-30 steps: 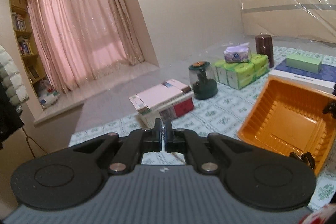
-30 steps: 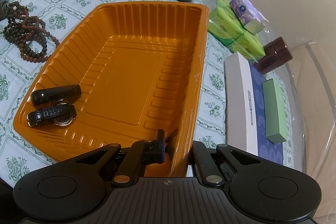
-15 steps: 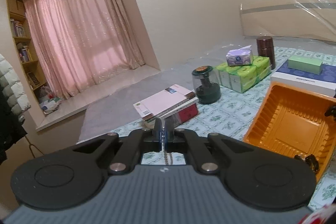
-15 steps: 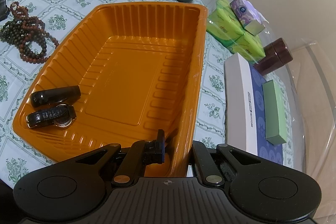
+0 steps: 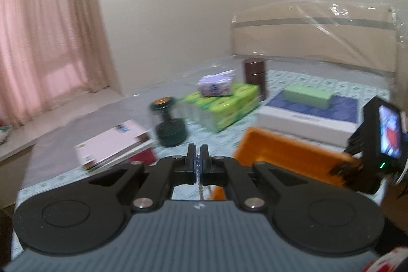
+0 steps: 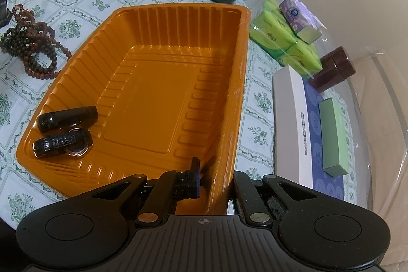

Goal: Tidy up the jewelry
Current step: 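Lift the pearl necklace, lower it into the tray, open the left gripper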

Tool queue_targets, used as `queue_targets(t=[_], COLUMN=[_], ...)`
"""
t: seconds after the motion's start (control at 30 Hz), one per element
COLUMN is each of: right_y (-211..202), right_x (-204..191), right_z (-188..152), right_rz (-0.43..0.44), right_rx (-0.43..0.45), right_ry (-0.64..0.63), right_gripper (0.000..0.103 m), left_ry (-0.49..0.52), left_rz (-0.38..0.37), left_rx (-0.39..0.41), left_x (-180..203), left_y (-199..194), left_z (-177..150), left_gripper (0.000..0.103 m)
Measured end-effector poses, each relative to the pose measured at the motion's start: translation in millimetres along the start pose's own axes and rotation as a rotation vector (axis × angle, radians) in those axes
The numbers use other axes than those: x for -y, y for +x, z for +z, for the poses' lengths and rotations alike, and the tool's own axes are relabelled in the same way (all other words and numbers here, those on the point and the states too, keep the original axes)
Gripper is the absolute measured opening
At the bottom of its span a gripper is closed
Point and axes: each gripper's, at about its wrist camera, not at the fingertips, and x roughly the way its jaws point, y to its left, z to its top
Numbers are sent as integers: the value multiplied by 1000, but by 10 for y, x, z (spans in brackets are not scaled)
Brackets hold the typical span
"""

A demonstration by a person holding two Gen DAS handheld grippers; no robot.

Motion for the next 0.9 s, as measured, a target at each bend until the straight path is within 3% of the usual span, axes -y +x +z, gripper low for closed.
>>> queue_targets(t=[0.23,0.5,0.9], right_y=[-11,2,33], right_x=[3,15,36], right_z=[-6,-16,-19], right_rz=[3,11,19], right_rx=[8,10,7], right_ry=[4,10,18], right_gripper=[6,6,6], left_ry=[-8,-32,-89], left_rz=[-124,-209,-247], left_rx=[-20,-155,-233], left_x=[439,679,669], left_y=[436,953,1294], left_z=[125,-127,-354], left_gripper=[1,1,2])
